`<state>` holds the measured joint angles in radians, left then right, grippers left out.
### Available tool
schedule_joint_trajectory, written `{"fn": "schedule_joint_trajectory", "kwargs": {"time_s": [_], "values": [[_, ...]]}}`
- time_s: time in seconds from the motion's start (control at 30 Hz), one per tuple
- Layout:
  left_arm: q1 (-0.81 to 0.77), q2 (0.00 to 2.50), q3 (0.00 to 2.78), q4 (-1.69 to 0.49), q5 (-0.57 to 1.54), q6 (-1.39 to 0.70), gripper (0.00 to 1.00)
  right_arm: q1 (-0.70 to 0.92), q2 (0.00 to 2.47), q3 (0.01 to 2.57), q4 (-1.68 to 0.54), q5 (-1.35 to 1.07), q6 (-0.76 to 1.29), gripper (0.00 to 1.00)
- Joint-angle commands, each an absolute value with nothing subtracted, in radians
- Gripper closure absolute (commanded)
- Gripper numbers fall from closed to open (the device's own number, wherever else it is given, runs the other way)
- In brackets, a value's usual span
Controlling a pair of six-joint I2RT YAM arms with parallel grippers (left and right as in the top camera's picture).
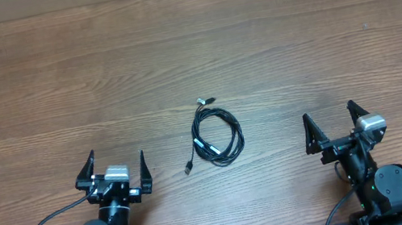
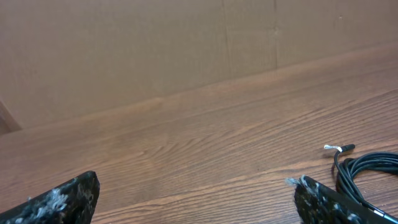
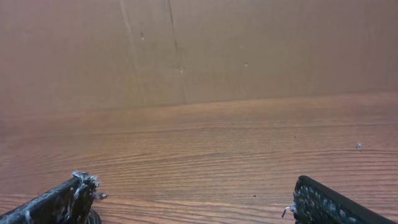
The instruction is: Untangle cables
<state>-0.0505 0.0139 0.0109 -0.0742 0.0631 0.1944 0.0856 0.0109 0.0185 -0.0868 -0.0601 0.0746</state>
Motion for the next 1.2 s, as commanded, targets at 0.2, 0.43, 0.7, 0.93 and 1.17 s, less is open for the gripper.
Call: {"fn": "schedule_joint_trajectory", "kwargs": {"time_s": [0.2,0.43,0.7,0.93,1.17], "values": [[-0.046,0.005,0.005,-0.075,0.051,0.210,0.00,0.089,0.003,0.008,-0.081,-0.053,0.081,0.00],[-0.046,0.005,0.005,-0.075,0.052,0.210,0.00,0.089,0.003,0.008,-0.077,-0.033,0.074,0.00],[-0.046,0.005,0.005,-0.074,0.052,0.210,0.00,0.089,0.003,0.008,-0.081,-0.036,0.075,0.00],[-0.046,0.005,0.005,-0.070,0.094,0.200,0.01,0.090,0.003,0.008,-0.070,-0.148,0.082,0.00],[-0.046,0.005,0.018,-0.078,0.197,0.141,0.00,0.089,0.003,0.009,-0.058,-0.299,0.186,0.00]]}}
